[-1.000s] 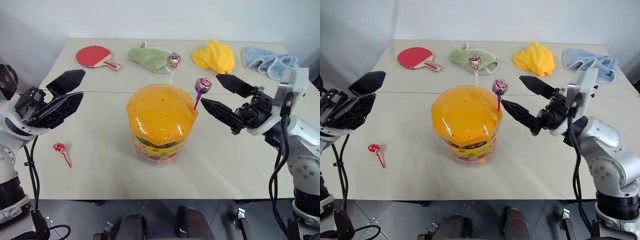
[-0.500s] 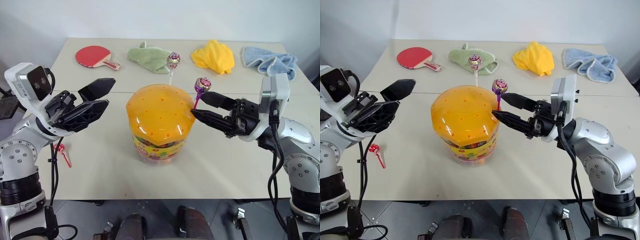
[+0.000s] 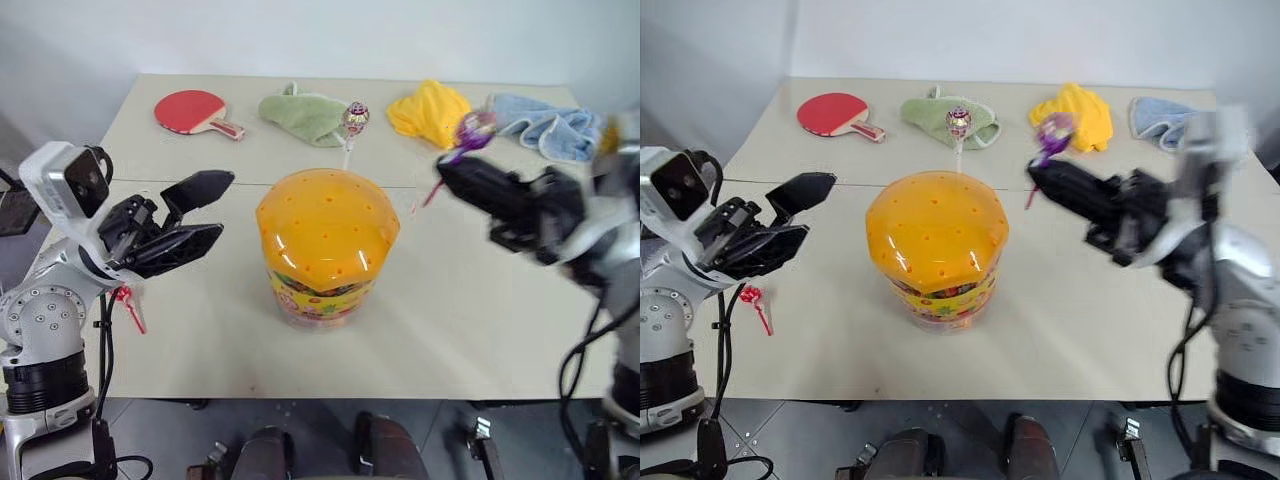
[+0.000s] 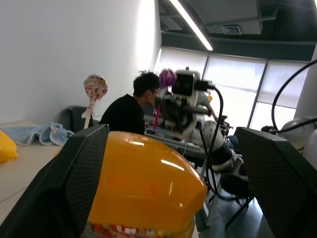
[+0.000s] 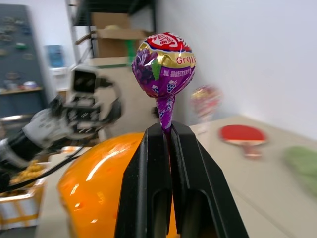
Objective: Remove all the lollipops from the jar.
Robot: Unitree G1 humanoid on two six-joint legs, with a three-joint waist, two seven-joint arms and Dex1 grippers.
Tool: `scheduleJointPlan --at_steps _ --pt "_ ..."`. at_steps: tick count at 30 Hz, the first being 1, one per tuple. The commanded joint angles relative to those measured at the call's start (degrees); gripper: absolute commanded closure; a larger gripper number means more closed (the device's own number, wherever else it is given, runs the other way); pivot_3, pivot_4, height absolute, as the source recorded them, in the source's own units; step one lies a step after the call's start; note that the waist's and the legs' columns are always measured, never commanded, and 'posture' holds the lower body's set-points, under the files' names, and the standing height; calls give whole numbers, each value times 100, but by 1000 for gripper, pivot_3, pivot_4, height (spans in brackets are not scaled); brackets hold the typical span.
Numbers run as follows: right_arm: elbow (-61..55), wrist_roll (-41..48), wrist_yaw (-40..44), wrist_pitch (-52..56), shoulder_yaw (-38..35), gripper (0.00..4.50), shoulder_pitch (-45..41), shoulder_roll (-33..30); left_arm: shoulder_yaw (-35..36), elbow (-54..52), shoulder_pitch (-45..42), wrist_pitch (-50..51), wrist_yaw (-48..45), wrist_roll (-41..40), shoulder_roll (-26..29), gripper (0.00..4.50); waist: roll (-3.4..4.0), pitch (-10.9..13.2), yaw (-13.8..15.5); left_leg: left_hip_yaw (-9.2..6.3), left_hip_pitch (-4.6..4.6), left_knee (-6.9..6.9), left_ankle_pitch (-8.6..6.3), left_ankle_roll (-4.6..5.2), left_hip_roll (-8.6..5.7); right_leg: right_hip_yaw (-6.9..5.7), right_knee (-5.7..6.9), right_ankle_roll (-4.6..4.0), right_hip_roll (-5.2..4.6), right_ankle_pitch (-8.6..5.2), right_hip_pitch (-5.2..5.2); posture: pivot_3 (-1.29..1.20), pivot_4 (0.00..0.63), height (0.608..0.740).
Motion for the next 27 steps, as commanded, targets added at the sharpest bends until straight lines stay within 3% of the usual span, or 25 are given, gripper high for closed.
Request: scheduleJointPlan --at_steps 1,6,10,16,19,22,25,27 --pt "584 -430 88 480 -1095 4484 764 -1010 -100 -247 -130 -182 -410 187 232 148 0 0 59 0 -1 0 0 0 0 0 -2 0 0 0 1 0 150 740" --pt "1529 -2045 256 797 -1496 4484 2433 -2084 -343 -284 -221 -485 -808 517 262 148 -3 -2 107 12 -1 -2 0 10 -4 6 -32 1 0 0 13 0 150 740" --pt "1934 -3938 27 304 -601 4484 3487 -2662 -617 -420 -376 -529 -1160 635 357 148 7 -7 75 29 5 -4 2 13 -1 15 -38 2 0 1 12 0 150 740" --pt "2249 -4367 270 -12 -238 4484 3540 -2248 -647 -322 -489 -716 -1269 782 332 148 18 -11 36 35 12 -7 3 11 2 23 -38 2 5 1 12 0 150 740" --pt "2263 -4390 475 35 -262 3853 3580 -2095 -584 -291 -434 -735 -1245 818 369 148 18 -10 51 33 8 -6 3 11 2 21 -42 2 6 1 12 0 150 740" --pt "2306 -4403 682 -101 -335 2902 3606 -1939 -519 -260 -412 -757 -1192 846 388 148 18 -10 87 33 5 -4 3 11 1 21 -50 3 6 1 14 0 150 740" --pt "2379 -4223 1483 -1424 -679 1915 3490 -1543 -445 -244 -367 -743 -1135 827 430 148 18 -10 98 29 4 -3 3 11 0 18 -54 5 6 2 17 0 150 740" --pt "2235 -3371 2162 -1982 -1115 1288 2965 -1033 -282 -195 -286 -709 -933 731 381 148 18 -10 86 31 5 -4 3 11 0 20 -60 6 9 3 19 0 150 740"
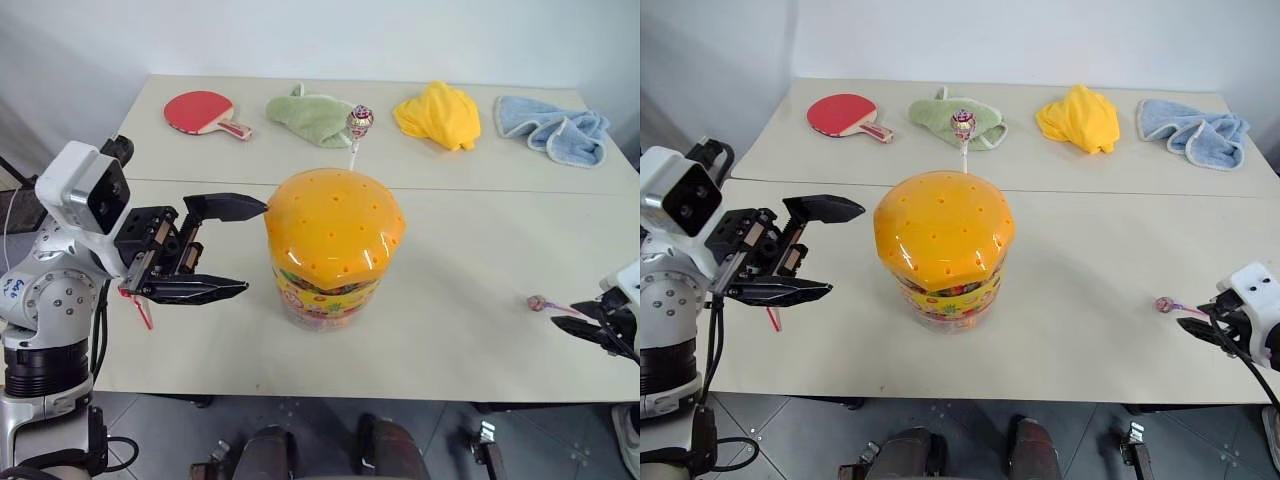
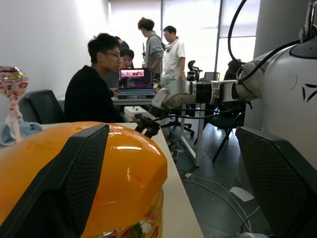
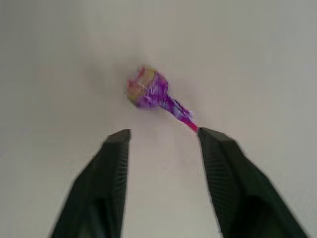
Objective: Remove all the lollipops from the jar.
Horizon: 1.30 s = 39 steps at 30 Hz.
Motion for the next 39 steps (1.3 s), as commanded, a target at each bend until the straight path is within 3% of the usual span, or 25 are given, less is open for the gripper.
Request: scheduleJointPlan --at_steps 1,5,9,13,17,27,31,39 --pt "-399 1369 1074 -697 -806 957 -743 470 450 66 148 84 420 -230 -4 148 8 3 -30 -4 1 2 0 0 3 -2 -4 1 5 1 6 0 150 740" --pt "-1218 2297 518 93 -456 957 -1795 620 859 231 465 295 946 -551 -144 148 19 7 -132 -26 13 1 0 1 11 14 15 2 4 1 3 0 150 740" --pt "-1989 2636 -400 567 694 957 -3161 1205 1207 443 617 446 1632 -980 -523 148 9 3 -144 -55 12 6 -2 -6 12 -5 42 2 4 1 3 0 150 740" --pt "-1945 2674 -1191 1319 1781 957 -4517 1866 1228 403 880 784 1663 -1214 -499 148 7 4 -148 -70 1 8 -2 -6 3 -7 53 2 -5 1 -10 0 150 740" --pt "-1447 2658 -1796 1952 2284 957 -5599 2455 1154 394 929 738 1662 -1098 -543 148 5 3 -130 -67 -7 9 -2 -6 -2 -22 72 2 -7 1 -14 0 150 740" --pt "-1188 2697 -2300 2921 2566 957 -6339 3028 1051 262 1009 594 1649 -1032 -656 148 5 3 -177 -62 -13 5 -2 -7 -4 -26 69 2 -6 1 -16 0 150 740" --pt "-1249 2677 -2222 2991 2651 1856 -6442 3205 1068 232 968 521 1687 -1059 -740 148 5 3 -180 -59 -12 6 -2 -7 -4 -24 69 2 -6 1 -16 0 150 740" --pt "-1214 2587 -2075 2898 2609 4487 -6418 3295 1125 291 687 454 1831 -1307 -955 148 5 3 -183 -59 -12 0 -2 -7 -4 -25 68 2 -5 1 -17 0 150 740"
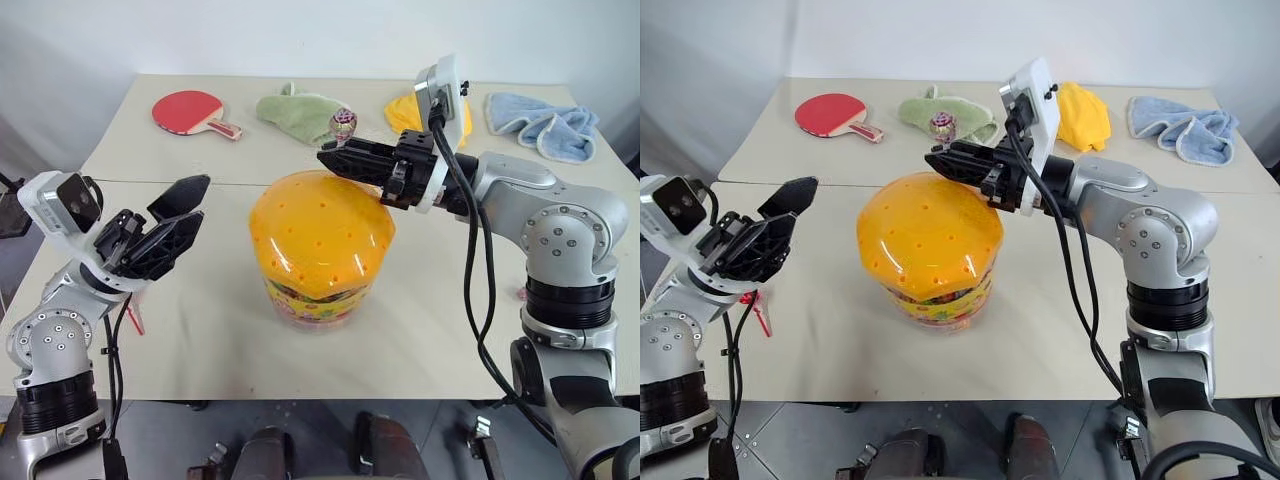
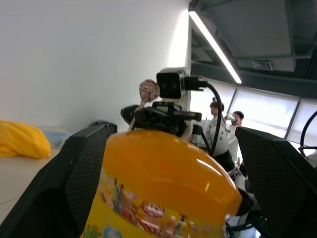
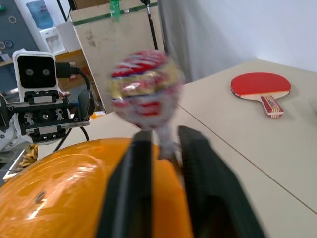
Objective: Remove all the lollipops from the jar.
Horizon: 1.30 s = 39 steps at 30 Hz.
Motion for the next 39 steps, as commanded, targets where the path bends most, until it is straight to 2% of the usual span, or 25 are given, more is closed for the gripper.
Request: scheduleJointPlan --at_steps 1,7,9,13,14,16,17,19,22,24,26,30,33,36,39 --pt "-124 -4 261 -144 -26 4487 -81 13 101 -142 -161 -49 1 -207 8 148 0 0 -8 0 0 0 0 0 0 0 0 0 0 0 0 0 150 740" --pt "378 -408 442 -1020 -561 4487 -237 -42 -132 -232 -295 -29 -342 -54 152 148 0 0 -75 1 -1 -2 0 0 -1 0 -1 0 0 0 0 0 150 740" --pt "586 -502 708 -1230 -762 4487 -291 -335 -231 -247 -367 -41 -541 45 283 148 0 0 -86 2 -1 -1 0 0 -2 1 -2 1 0 0 0 0 150 740" --pt "853 -582 1311 -906 -1318 4487 13 -1821 -513 -364 -527 -121 -1206 425 831 148 -1 2 -31 -3 -8 -5 0 0 -4 -2 -12 1 0 0 -2 0 150 740" --pt "839 -620 1535 -416 -1426 4487 514 -2553 -562 -400 -518 -152 -1468 553 1060 148 -1 1 6 -1 -8 -9 0 1 -5 0 -14 1 0 0 -3 0 150 740" --pt "812 -696 1839 227 -1586 4487 1422 -3584 -558 -413 -536 -82 -1650 556 1283 148 -3 0 59 -12 -13 -24 -2 -1 -1 -10 -33 1 4 0 -2 0 150 740" --pt "772 -923 1982 292 -1700 4487 2169 -3995 -582 -445 -513 -104 -1737 609 1373 148 -2 0 90 -13 -10 -25 -8 -6 1 -12 -32 1 7 0 -2 0 150 740" --pt "701 -1146 2126 312 -1958 4487 3231 -4345 -644 -466 -500 -160 -1859 737 1491 148 -5 -1 89 -4 -12 -36 -10 -3 2 -14 -61 4 9 1 4 0 150 740" --pt "742 -1097 1734 714 -2373 4487 3857 -4125 -657 -409 -626 -279 -1862 885 1509 148 1 3 11 40 -12 -23 -8 1 5 -2 -77 9 8 3 2 0 150 740" --pt "718 -1581 1669 263 -2167 4487 4391 -4121 -721 -384 -747 -445 -1874 1058 1459 148 3 3 -2 65 -1 -10 -1 8 8 22 -73 7 8 2 3 0 150 740" --pt "731 -1752 1471 209 -2084 4487 4562 -3982 -780 -411 -838 -464 -1795 1083 1398 148 3 3 26 65 9 -7 9 7 8 26 -74 3 8 4 16 0 150 740" --pt "917 -2512 1329 -236 -1561 4487 4989 -4140 -837 -552 -941 -495 -1690 1119 1363 148 5 2 40 71 14 -6 9 7 7 40 -70 1 6 6 12 0 150 740" --pt "1178 -2414 1369 -160 -1767 4487 5036 -3908 -824 -590 -967 -523 -1702 1154 1438 148 5 2 58 64 5 -14 5 1 7 28 -67 3 6 7 2 0 150 740" --pt "1332 -2518 1465 -421 -1846 3787 5112 -3898 -810 -564 -966 -533 -1666 1212 1478 148 5 2 59 58 0 -14 5 1 7 17 -71 4 7 8 2 0 150 740" --pt "1350 -2424 1666 -670 -2120 2812 5123 -3821 -854 -514 -874 -594 -1597 1441 1529 148 5 2 54 59 0 -8 5 2 7 19 -71 4 7 8 6 0 150 740"
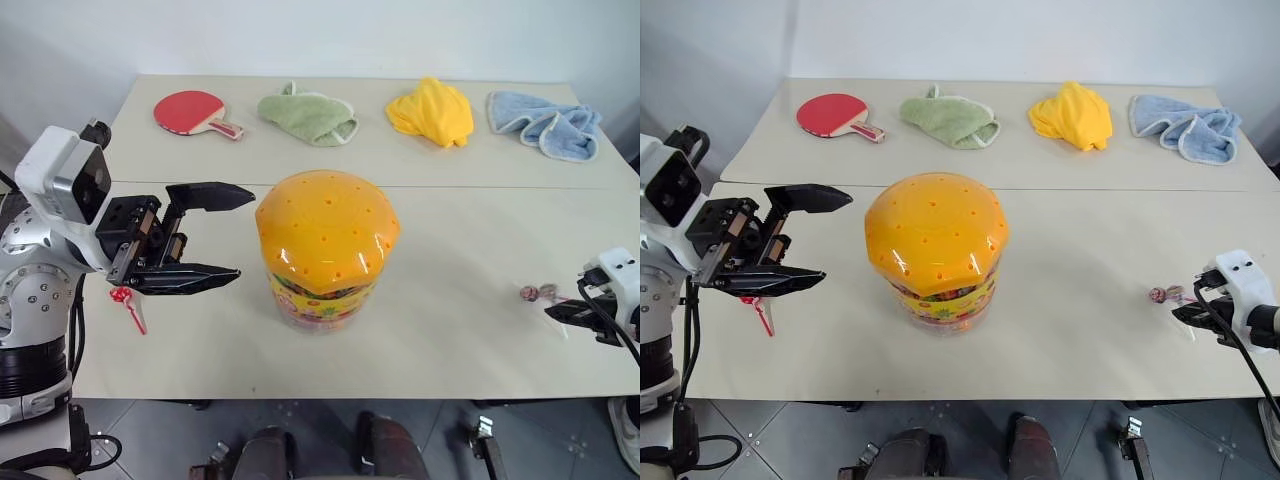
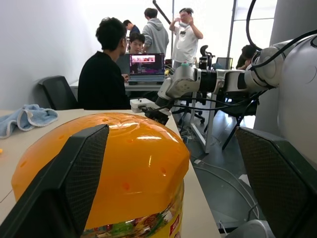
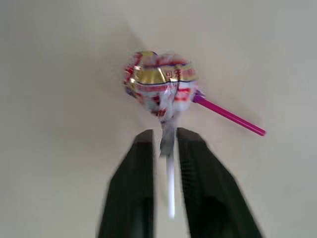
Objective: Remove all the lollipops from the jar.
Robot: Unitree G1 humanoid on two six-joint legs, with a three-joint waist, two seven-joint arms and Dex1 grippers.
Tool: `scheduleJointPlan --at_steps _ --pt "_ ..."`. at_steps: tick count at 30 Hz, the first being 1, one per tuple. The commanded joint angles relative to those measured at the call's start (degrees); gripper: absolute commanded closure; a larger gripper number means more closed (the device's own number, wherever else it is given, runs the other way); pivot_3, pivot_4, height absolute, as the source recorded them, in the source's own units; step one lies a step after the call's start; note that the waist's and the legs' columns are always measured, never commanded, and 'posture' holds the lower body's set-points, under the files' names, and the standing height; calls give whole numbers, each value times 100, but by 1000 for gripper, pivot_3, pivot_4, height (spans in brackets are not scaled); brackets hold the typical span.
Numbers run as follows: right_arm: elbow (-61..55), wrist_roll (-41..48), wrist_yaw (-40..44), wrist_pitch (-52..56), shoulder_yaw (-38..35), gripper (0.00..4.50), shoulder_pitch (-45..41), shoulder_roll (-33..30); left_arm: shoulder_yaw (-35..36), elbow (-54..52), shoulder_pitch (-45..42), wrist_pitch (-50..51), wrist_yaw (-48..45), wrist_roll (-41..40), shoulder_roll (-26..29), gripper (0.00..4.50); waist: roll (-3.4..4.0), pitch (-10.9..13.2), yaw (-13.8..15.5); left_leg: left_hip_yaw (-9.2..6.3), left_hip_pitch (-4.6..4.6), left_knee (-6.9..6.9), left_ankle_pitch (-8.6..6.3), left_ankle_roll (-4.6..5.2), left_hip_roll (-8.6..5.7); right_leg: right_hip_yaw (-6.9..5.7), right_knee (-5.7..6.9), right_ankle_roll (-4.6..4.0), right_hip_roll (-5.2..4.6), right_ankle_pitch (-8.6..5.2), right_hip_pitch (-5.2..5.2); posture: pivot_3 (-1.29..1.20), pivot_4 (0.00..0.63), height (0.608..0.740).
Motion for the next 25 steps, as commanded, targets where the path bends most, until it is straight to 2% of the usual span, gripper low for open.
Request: scheduleJointPlan --at_steps 1,5,8,10,14,19,22,25 --pt "-40 157 418 -494 -644 2461 21 77 69 -28 88 -183 120 294 106 148 0 0 -4 2 1 2 1 2 0 3 0 0 0 0 1 0 150 740" --pt "-236 333 1318 -1846 -1183 1165 201 411 128 273 225 -346 354 720 123 148 0 0 -3 6 7 -1 2 4 0 8 -1 0 1 0 4 0 150 740" --pt "-455 790 1953 -2904 -1539 88 35 1042 194 913 401 -743 462 1302 219 148 0 0 -3 4 7 -2 2 4 0 5 -3 0 2 0 7 0 150 740" --pt "-793 1065 2081 -3260 -1546 36 -143 1423 405 1334 559 -1397 640 1749 190 148 0 0 -20 3 10 -5 2 3 0 3 -3 0 3 0 7 0 150 740" --pt "-1292 1246 2465 -3527 -1038 36 -400 1643 661 1370 1107 -1542 1044 1986 153 148 11 7 -35 5 11 -6 1 2 3 5 -1 0 3 0 4 0 150 740" --pt "-1404 778 2844 -4337 -105 36 -481 2076 238 844 2061 -2138 1876 3083 -118 148 9 7 17 -4 12 -4 -1 -1 3 2 5 0 2 0 8 0 150 740" --pt "-1159 546 2943 -4779 234 36 -521 2293 221 519 2186 -2019 2404 3077 -423 148 8 7 111 -6 6 0 -1 0 0 0 4 0 2 0 6 0 150 740" --pt "-807 294 2929 -5140 538 36 -657 2514 84 321 2382 -2319 2739 3396 -714 148 4 4 126 -7 10 12 -1 2 0 1 6 0 -2 1 13 0 150 740"
